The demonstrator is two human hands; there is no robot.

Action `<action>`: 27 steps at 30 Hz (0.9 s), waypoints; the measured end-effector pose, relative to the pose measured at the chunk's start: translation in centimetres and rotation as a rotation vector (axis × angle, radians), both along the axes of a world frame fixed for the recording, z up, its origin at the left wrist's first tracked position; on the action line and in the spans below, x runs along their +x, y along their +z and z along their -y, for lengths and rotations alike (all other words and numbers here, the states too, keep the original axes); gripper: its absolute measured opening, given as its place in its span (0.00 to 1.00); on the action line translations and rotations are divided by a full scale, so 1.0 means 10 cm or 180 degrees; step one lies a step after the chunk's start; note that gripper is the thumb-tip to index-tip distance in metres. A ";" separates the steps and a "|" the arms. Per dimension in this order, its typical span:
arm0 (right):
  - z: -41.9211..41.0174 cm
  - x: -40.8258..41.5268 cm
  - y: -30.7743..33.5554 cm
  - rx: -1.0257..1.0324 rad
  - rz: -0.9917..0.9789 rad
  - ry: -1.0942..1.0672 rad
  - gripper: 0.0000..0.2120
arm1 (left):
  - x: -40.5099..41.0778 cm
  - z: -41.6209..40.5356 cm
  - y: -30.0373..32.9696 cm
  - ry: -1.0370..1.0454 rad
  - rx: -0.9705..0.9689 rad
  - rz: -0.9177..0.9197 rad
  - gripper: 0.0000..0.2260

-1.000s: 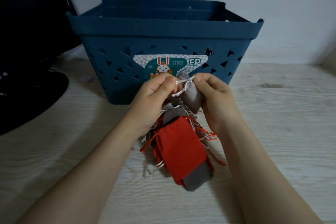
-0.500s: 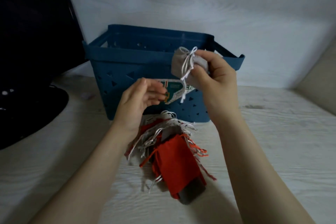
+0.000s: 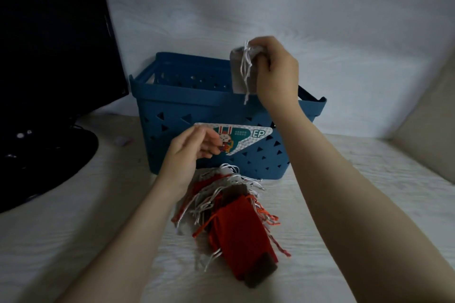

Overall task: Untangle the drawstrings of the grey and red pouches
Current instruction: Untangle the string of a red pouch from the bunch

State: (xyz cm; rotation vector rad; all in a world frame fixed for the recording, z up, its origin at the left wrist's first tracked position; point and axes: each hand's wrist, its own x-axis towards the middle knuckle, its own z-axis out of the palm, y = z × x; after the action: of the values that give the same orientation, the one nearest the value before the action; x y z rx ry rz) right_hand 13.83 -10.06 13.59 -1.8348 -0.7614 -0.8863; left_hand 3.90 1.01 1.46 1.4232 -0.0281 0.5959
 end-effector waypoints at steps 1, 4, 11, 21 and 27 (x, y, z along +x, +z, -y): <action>-0.02 -0.02 0.05 0.0073 0.0116 -0.0043 0.17 | 0.00 0.01 -0.01 0.0004 0.0045 -0.0026 0.15; -0.02 -0.02 0.06 -0.0130 0.0193 -0.0148 0.20 | 0.00 0.03 -0.03 0.0008 0.0121 -0.0087 0.15; 0.10 0.05 -0.17 -0.1336 -0.0371 -0.0035 0.16 | 0.00 0.05 -0.03 -0.0039 0.0096 -0.0092 0.14; 0.58 -0.45 -1.10 -0.1545 -0.0352 0.0969 0.06 | -0.04 0.11 -0.01 -0.0182 0.0352 -0.0024 0.14; 0.83 -0.55 -1.49 -0.1268 -0.1531 0.1334 0.08 | -0.06 0.14 -0.05 -0.0461 0.0807 -0.0015 0.12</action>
State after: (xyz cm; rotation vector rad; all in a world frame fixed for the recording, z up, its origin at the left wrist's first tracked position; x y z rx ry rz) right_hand 8.31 -18.36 -1.35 -2.0088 -1.0019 -0.0120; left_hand 3.29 -0.38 0.98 1.6522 -0.2076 0.4810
